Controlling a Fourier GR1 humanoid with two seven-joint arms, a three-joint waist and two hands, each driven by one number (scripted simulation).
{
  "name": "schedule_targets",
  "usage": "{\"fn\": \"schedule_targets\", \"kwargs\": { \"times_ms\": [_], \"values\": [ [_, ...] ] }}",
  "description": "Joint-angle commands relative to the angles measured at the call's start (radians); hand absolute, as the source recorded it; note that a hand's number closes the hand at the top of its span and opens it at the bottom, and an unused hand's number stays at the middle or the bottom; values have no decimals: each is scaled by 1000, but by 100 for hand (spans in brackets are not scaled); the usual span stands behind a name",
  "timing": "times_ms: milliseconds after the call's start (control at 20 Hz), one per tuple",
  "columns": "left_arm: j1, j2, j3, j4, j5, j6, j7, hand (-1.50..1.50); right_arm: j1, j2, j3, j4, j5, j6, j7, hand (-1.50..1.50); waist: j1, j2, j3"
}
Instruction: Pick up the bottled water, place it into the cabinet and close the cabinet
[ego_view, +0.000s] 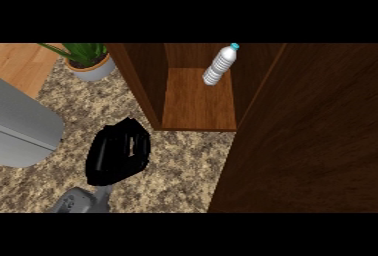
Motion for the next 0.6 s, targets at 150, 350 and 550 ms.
{"fn": "schedule_targets", "kwargs": {
  "times_ms": [150, 350, 550],
  "values": [
    [166, 75, 42, -157, -2, -17, -9, 150, -211, 209, 183, 32, 123, -42, 196, 150, -3, 2, -1],
    [271, 121, 89, -188, 28, -83, -62, 150, -275, 326, 289, 152, 167, -47, 204, 150, 0, 1, -1],
    [281, 145, 147, -192, 66, -122, -59, 150, -435, 363, 304, 243, 201, -65, 245, 150, 2, 3, -2]
  ]
}}
